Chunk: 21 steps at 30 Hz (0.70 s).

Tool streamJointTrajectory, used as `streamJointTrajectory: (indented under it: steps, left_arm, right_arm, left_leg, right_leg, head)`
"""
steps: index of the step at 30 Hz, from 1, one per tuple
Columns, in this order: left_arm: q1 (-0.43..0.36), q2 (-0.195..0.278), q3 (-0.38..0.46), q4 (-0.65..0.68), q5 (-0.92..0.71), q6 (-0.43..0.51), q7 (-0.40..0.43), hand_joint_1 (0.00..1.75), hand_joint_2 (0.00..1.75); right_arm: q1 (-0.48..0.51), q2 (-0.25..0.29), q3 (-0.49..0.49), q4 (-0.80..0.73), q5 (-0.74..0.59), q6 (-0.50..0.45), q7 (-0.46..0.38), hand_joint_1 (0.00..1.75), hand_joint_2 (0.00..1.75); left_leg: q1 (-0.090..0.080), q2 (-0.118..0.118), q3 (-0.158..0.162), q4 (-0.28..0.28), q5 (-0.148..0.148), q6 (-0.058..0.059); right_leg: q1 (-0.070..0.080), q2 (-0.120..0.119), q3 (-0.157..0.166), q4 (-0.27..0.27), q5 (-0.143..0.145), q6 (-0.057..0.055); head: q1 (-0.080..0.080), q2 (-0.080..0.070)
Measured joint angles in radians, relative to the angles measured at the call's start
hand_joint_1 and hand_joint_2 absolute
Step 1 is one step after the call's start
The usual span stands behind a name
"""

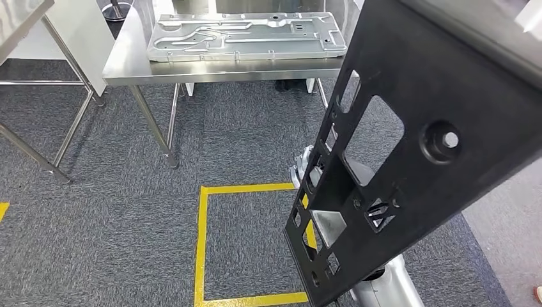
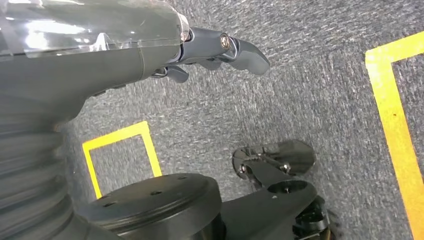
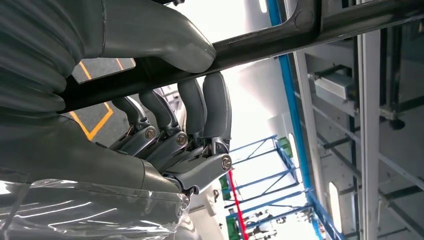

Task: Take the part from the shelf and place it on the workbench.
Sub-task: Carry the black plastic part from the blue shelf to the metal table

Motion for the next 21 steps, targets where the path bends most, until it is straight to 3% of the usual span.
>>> streamJointTrajectory:
  steps: [1, 3, 4, 8, 10, 13, 14, 15, 17, 18, 19, 21]
  left_arm:
    - [0.0, -0.001, 0.0, 0.0, -0.001, -0.001, 0.0, 0.0, 1.75]
    - [0.0, -0.002, 0.0, 0.0, -0.004, -0.002, 0.0, 0.0, 1.75]
    - [-0.001, -0.003, 0.0, 0.001, -0.006, -0.002, 0.001, 0.0, 1.75]
    - [-0.002, -0.003, 0.0, 0.001, -0.013, -0.002, 0.002, 0.0, 1.75]
    - [-0.002, -0.003, 0.0, 0.001, -0.014, -0.003, 0.003, 0.0, 1.75]
    - [-0.001, -0.003, 0.0, 0.001, -0.013, -0.003, 0.004, 0.0, 1.75]
    - [0.0, -0.003, 0.0, 0.001, -0.013, -0.004, 0.004, 0.0, 1.75]
    - [0.001, -0.003, 0.0, 0.001, -0.013, -0.004, 0.005, 0.0, 1.75]
    - [0.001, -0.002, 0.0, 0.001, -0.012, -0.004, 0.005, 0.0, 1.75]
    - [0.0, -0.001, 0.0, 0.001, -0.011, -0.004, 0.005, 0.0, 1.75]
    - [-0.001, 0.0, 0.0, 0.001, -0.011, -0.004, 0.004, 0.0, 1.75]
    - [-0.001, 0.0, 0.0, 0.001, -0.011, -0.004, 0.004, 0.0, 1.75]
  right_arm:
    - [0.0, 0.0, 0.0, 0.0, 0.003, -0.002, -0.002, 1.64, 1.75]
    - [0.001, 0.0, 0.0, -0.001, 0.008, -0.007, -0.005, 1.64, 1.75]
    - [0.003, 0.0, 0.0, -0.002, 0.01, -0.011, -0.006, 1.64, 1.75]
    - [0.017, 0.0, -0.001, -0.012, 0.02, -0.017, -0.01, 1.64, 1.75]
    - [0.022, 0.001, -0.001, -0.018, 0.024, -0.017, -0.013, 1.64, 1.75]
    - [0.032, 0.001, -0.001, -0.019, 0.027, -0.017, -0.015, 1.64, 1.75]
    - [0.036, 0.001, -0.001, -0.019, 0.028, -0.016, -0.015, 1.64, 1.75]
    - [0.038, 0.001, -0.001, -0.019, 0.028, -0.016, -0.015, 1.64, 1.75]
    - [0.039, 0.001, -0.001, -0.019, 0.029, -0.015, -0.015, 1.64, 1.75]
    - [0.039, 0.001, -0.001, -0.019, 0.03, -0.015, -0.016, 1.64, 1.75]
    - [0.038, 0.001, -0.001, -0.019, 0.031, -0.014, -0.016, 1.64, 1.75]
    - [0.037, 0.001, -0.001, -0.019, 0.032, -0.013, -0.016, 1.64, 1.75]
  left_leg:
    - [0.0, 0.0, 0.012, 0.0, -0.009, -0.003]
    - [-0.001, 0.0, 0.03, 0.0, -0.024, -0.012]
    - [-0.001, 0.002, 0.033, -0.002, -0.03, -0.018]
    - [-0.001, 0.006, 0.03, 0.029, -0.036, -0.04]
    - [0.001, 0.006, -0.021, 0.127, -0.064, -0.045]
    - [0.0, 0.005, -0.135, 0.294, -0.139, -0.049]
    - [0.0, 0.005, -0.152, 0.302, -0.136, -0.047]
    - [-0.001, 0.005, -0.151, 0.273, -0.108, -0.044]
    - [-0.005, 0.005, -0.109, 0.142, -0.018, -0.03]
    - [-0.009, 0.004, -0.089, 0.08, 0.009, -0.024]
    - [-0.013, 0.004, -0.076, 0.04, 0.024, -0.019]
    - [-0.018, 0.003, -0.073, 0.02, 0.028, -0.012]
  right_leg:
    - [-0.001, -0.003, 0.026, -0.072, 0.05, -0.001]
    - [0.004, -0.01, 0.071, -0.197, 0.106, -0.009]
    - [0.008, -0.012, 0.081, -0.227, 0.116, -0.016]
    - [0.01, -0.007, 0.096, -0.242, 0.11, -0.045]
    - [0.009, -0.006, 0.111, -0.25, 0.104, -0.055]
    - [0.015, -0.002, 0.119, -0.251, 0.095, -0.066]
    - [0.018, 0.0, 0.122, -0.25, 0.092, -0.067]
    - [0.021, 0.002, 0.125, -0.25, 0.09, -0.068]
    - [0.026, 0.006, 0.133, -0.249, 0.085, -0.068]
    - [0.027, 0.007, 0.135, -0.248, 0.083, -0.066]
    - [0.028, 0.007, 0.134, -0.247, 0.083, -0.062]
    - [0.028, 0.008, 0.131, -0.246, 0.083, -0.05]
  head:
    - [0.0, 0.0]
    - [0.0, 0.0]
    - [0.0, 0.0]
    - [0.0, 0.0]
    - [0.0, 0.0]
    - [0.0, 0.0]
    - [0.0, 0.0]
    - [0.0, 0.0]
    - [0.0, 0.0]
    - [0.0, 0.0]
    - [0.0, 0.0]
    - [0.0, 0.0]
